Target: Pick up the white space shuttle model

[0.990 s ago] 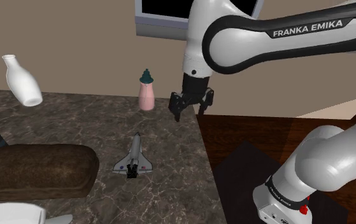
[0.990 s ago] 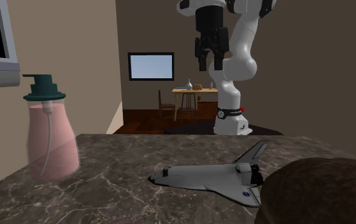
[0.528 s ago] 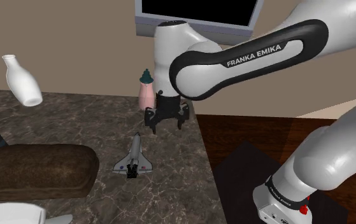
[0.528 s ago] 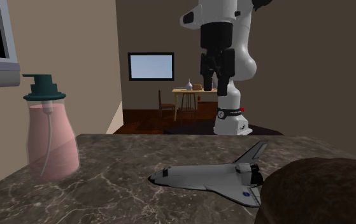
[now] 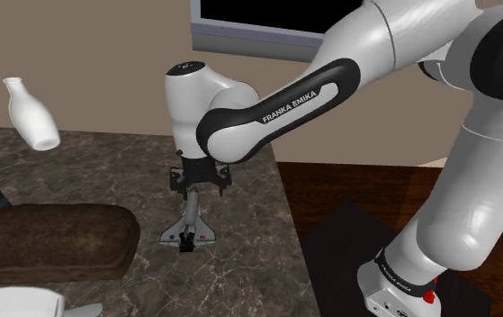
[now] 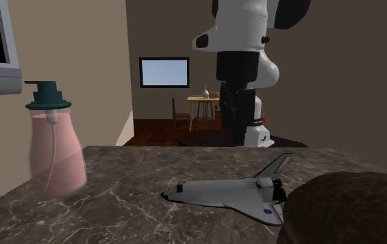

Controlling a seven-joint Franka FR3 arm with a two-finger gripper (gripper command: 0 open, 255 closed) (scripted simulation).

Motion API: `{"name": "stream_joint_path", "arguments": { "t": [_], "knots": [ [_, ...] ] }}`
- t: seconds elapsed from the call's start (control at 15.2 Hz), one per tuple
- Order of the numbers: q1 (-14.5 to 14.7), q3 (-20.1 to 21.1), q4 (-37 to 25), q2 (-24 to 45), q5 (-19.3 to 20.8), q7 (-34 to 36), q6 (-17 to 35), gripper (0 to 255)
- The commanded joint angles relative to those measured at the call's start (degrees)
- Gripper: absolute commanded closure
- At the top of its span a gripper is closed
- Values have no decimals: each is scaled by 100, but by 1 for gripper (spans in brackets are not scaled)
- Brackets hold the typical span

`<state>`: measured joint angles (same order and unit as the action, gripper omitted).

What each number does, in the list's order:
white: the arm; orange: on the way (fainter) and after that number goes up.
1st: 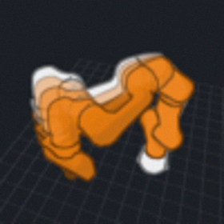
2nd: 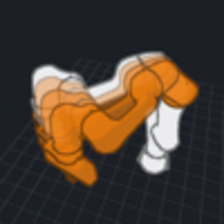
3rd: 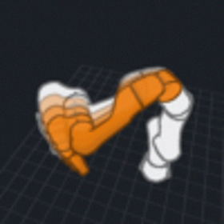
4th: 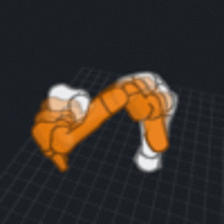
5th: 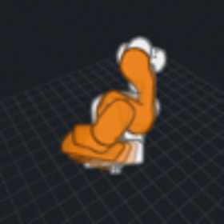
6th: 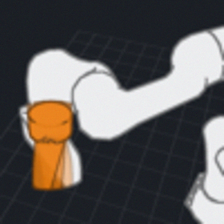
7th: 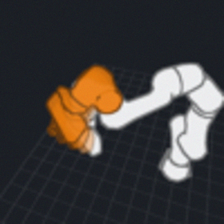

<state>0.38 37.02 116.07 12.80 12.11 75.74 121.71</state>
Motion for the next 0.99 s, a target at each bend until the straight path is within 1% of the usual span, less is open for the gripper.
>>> {"name": "stream_joint_path", "arguments": {
  "t": [0.0, 0.13, 0.2, 0.66, 0.79, 0.86, 0.92],
  "knots": [
    [218, -118, -343, 506, 414, 509, 0, 0],
    [480, -293, -800, 1030, 757, 912, -75, 0],
    [555, -347, -923, 1159, 831, 1002, -98, 0],
    [658, -493, -812, 1487, 1071, 1171, 286, 0],
    [667, -506, -805, 1515, 1092, 1186, 317, 0],
    [673, -508, -806, 1522, 1097, 1194, 323, 255],
    [674, -508, -812, 1524, 1096, 1192, 318, 255]
  ]
}}
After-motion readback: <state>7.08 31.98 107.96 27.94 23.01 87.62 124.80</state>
